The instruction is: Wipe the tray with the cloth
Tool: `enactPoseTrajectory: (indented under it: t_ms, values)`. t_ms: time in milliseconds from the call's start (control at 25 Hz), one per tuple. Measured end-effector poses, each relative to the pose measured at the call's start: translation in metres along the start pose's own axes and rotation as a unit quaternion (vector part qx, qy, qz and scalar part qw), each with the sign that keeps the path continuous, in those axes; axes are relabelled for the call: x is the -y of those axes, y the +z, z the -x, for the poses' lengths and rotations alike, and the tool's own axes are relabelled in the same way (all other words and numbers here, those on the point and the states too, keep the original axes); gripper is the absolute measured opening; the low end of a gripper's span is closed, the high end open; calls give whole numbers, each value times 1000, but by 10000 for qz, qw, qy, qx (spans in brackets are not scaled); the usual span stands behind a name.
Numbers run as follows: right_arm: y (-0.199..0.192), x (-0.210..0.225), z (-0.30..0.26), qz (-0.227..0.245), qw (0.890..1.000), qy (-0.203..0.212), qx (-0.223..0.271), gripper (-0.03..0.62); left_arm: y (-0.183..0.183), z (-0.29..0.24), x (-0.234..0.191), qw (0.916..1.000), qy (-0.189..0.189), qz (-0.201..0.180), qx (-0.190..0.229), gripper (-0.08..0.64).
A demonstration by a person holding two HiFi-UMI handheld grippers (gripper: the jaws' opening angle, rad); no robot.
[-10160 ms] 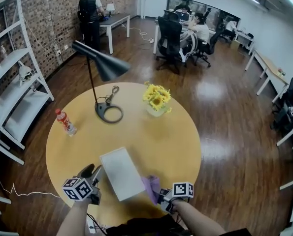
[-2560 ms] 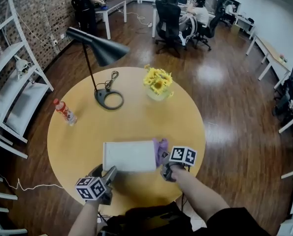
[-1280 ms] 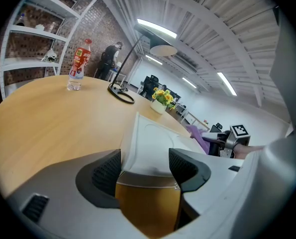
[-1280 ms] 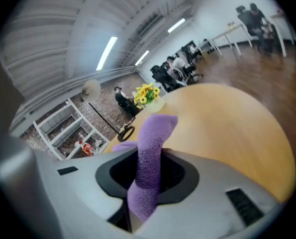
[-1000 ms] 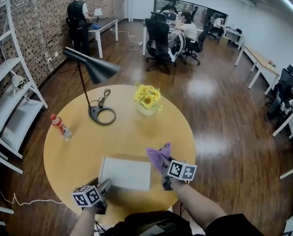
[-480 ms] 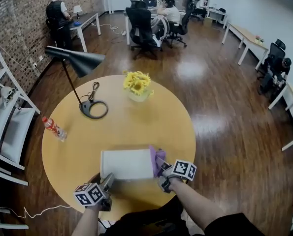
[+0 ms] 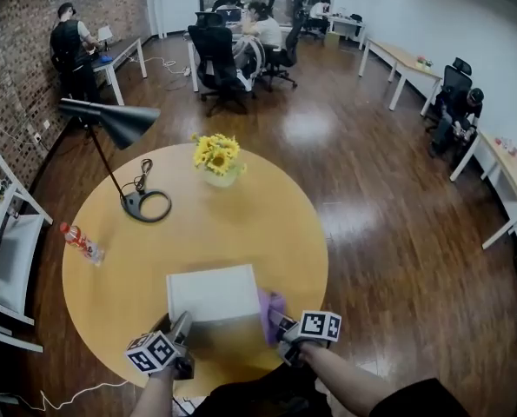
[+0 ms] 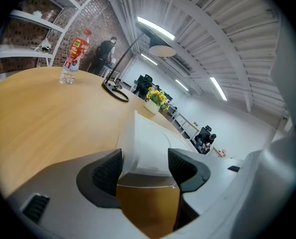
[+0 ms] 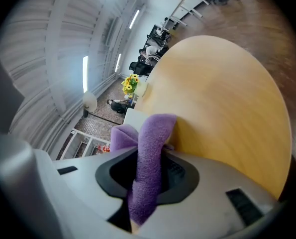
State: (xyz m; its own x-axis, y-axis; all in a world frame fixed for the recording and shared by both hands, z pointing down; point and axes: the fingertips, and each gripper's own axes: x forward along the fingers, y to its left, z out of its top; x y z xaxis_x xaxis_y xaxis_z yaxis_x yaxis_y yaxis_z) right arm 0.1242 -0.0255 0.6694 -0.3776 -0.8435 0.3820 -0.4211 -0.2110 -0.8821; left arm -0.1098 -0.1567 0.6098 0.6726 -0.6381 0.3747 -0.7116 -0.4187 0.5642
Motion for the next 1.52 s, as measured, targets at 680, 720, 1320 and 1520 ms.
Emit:
enactPoseTrajectory:
  t_ms: [680, 720, 1320, 1520]
  values:
    - [66, -71, -57, 2955, 9513, -795, -379, 100, -2, 2, 2, 9995, 192, 177, 182, 273]
    - [58, -72, -51, 2988, 9510, -692, -393, 100, -1, 1, 1, 9996, 186, 135, 167, 273]
    - [14, -97, -10, 3753, 9147, 118, -1494, 100, 6, 21, -5, 9953, -156, 721, 629, 250]
    - [16, -174, -62, 4473, 8737, 901, -1688, 100, 18, 69, -21, 9855, 36, 951, 1407, 250]
